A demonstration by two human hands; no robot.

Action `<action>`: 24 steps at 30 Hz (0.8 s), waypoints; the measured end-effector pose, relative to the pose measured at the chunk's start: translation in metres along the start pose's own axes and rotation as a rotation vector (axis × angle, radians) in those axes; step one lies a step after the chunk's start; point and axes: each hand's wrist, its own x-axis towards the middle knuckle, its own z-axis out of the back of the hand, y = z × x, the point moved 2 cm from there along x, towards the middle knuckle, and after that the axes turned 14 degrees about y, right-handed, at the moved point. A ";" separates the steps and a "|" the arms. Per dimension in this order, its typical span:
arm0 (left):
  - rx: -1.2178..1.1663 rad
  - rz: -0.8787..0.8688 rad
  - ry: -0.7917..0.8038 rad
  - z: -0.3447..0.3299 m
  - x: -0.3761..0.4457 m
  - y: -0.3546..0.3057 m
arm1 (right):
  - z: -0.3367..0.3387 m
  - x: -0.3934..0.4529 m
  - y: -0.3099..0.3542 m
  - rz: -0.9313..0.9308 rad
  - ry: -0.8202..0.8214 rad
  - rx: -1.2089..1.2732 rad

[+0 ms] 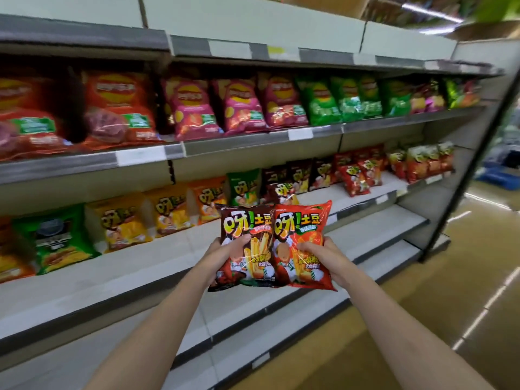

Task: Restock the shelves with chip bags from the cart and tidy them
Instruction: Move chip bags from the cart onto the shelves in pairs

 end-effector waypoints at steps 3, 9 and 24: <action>0.001 0.024 0.048 -0.018 0.054 -0.005 | 0.039 0.019 0.004 -0.004 -0.083 0.003; 0.037 0.029 0.169 -0.052 0.161 -0.028 | 0.117 0.060 0.020 -0.027 -0.201 0.034; 0.036 0.117 0.334 -0.154 0.337 -0.002 | 0.273 0.125 -0.013 -0.123 -0.361 0.152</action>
